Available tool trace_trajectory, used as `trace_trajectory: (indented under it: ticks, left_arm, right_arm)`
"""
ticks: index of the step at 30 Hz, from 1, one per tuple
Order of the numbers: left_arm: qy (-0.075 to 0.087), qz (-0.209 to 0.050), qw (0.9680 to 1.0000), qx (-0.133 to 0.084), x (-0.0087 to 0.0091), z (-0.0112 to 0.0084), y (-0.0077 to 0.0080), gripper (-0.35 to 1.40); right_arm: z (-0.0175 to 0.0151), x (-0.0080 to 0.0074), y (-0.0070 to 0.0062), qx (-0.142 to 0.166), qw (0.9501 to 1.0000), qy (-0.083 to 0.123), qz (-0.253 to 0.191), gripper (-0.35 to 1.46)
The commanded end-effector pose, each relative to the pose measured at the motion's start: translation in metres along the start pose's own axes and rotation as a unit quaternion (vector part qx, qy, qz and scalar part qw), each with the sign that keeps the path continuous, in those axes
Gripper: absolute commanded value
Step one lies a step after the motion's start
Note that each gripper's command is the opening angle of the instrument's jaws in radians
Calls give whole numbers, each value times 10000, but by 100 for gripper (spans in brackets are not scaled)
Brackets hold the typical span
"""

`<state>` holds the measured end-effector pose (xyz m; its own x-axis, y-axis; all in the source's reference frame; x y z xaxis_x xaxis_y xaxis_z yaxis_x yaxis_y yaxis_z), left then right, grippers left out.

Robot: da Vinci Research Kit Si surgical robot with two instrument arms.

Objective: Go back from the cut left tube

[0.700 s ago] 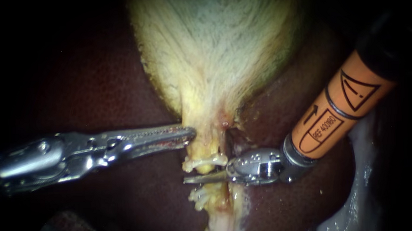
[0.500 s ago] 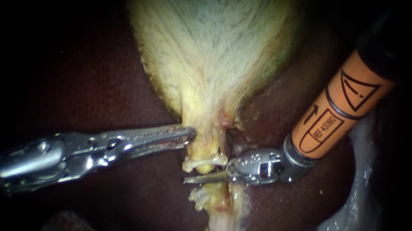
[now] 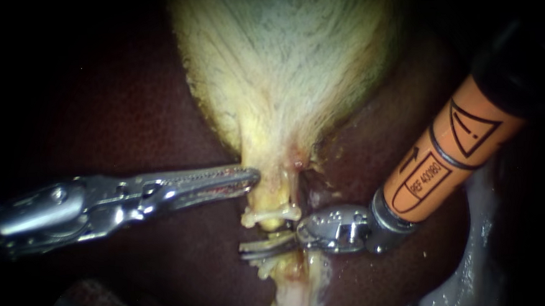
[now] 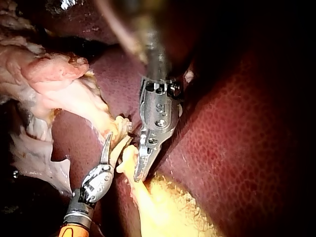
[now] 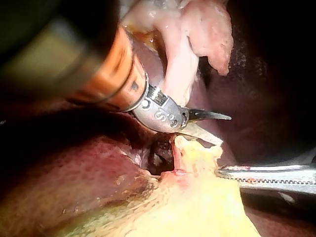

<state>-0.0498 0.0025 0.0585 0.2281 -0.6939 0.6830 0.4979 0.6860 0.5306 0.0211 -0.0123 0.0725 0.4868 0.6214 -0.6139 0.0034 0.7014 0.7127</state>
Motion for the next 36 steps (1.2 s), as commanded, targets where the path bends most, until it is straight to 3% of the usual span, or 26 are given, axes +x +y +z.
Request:
trace_trajectory:
  ticks: [1, 7, 11, 18, 22, 25, 30, 36]
  left_arm:
    - [0, -1, 10000, -1, 0, 0, 0, 0]
    - [0, -1, 10000, -1, 0, 0, 0, 0]
    - [1, 0, 10000, 2, 0, 0, 1, 0]
    - [1, 1, 10000, 9, 1, 0, 4, 0]
    - [1, 1, 10000, 10, 2, 1, 5, 0]
    - [1, 1, 10000, 10, 2, 1, 5, 0]
    - [1, 0, 10000, 10, 1, 1, 5, 0]
    - [1, 0, 10000, 8, 2, 2, 5, 0]
  right_arm:
    - [0, 0, 0, -5, 10000, 5, 27, 69]
    - [-3, -2, -2, 9, 10000, 1, 19, 73]
    - [-13, -6, -10, 52, 10000, -11, -2, 74]
    - [-59, -5, -26, 119, 9999, -22, 2, 68]
    - [-96, 5, -26, -33, 10000, 26, 60, 68]
    - [-131, 14, -22, -273, 9995, 133, 100, 81]
    - [-186, 35, -15, -606, 9972, 345, -263, 84]
    - [-214, 50, -10, -935, 9915, 479, -763, 101]
